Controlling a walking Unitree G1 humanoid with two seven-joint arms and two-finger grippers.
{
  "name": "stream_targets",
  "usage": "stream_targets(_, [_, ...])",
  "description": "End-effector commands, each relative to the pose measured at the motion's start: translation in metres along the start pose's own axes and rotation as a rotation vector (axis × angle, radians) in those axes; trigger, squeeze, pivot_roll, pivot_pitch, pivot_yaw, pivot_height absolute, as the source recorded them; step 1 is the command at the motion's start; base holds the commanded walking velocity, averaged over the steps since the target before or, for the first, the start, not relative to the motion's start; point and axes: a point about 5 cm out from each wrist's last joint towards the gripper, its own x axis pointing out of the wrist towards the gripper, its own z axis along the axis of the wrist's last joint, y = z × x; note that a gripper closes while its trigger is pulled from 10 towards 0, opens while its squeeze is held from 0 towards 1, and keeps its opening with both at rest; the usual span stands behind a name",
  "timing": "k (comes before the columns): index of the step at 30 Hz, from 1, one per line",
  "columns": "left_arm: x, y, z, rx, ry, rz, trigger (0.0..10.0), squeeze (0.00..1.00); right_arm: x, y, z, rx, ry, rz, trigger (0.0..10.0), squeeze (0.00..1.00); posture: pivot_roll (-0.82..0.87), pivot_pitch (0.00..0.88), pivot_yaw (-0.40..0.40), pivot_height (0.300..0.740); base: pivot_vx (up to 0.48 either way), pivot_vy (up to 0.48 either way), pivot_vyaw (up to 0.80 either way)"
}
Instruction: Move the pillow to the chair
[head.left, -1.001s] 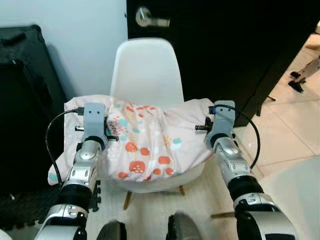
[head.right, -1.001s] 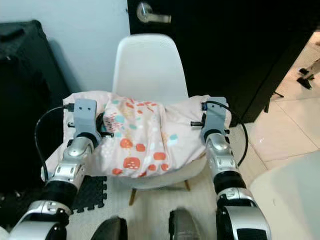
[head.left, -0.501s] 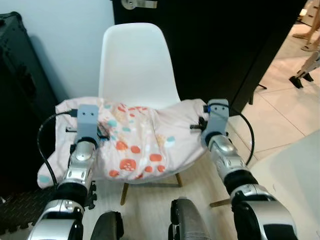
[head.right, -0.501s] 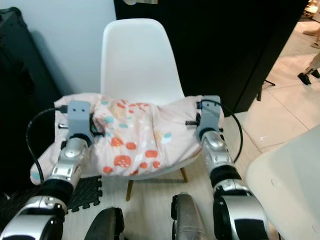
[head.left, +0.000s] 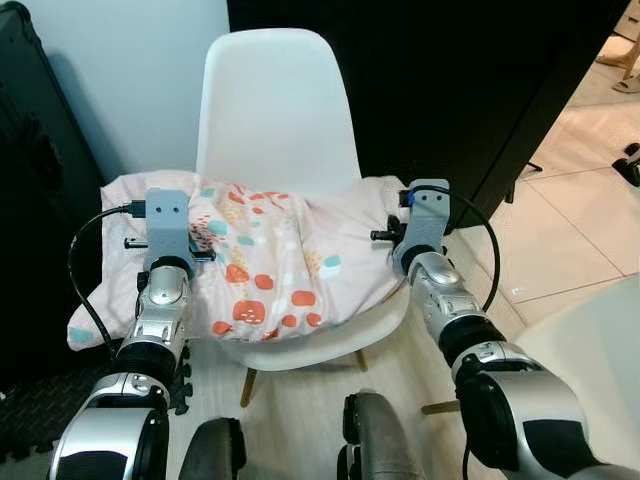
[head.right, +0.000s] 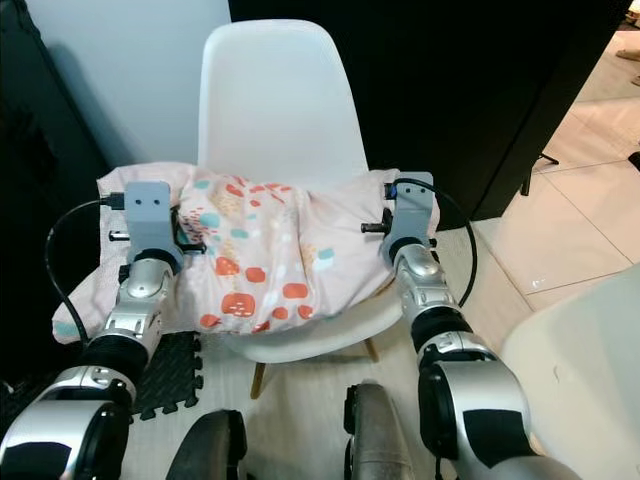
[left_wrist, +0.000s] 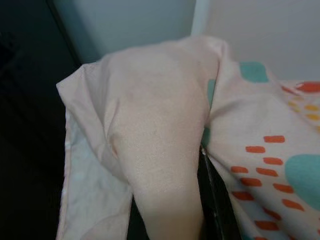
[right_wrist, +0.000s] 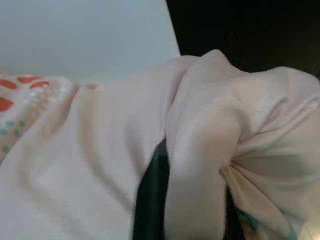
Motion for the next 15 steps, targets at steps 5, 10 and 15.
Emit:
stream_targets(5, [-0.003, 0.001, -0.003, -0.060, -0.024, -0.019, 10.0, 1.00, 0.000, -0.014, 0.013, -0.049, -0.078, -0.075, 10.0, 1.00, -0.03, 0.119, -0.079, 0.600, 0.000, 0.000, 0.00])
stream_targets(10, [-0.005, 0.003, -0.005, -0.063, -0.019, -0.007, 10.0, 1.00, 0.000, -0.019, 0.012, -0.071, -0.070, -0.103, 10.0, 1.00, -0.03, 0.118, -0.077, 0.600, 0.000, 0.000, 0.00])
stream_targets(15, [-0.031, 0.025, -0.042, -0.069, 0.059, 0.100, 10.0, 1.00, -0.007, -0.050, -0.003, -0.278, 0.072, -0.298, 10.0, 1.00, -0.03, 0.111, -0.082, 0.600, 0.000, 0.000, 0.00])
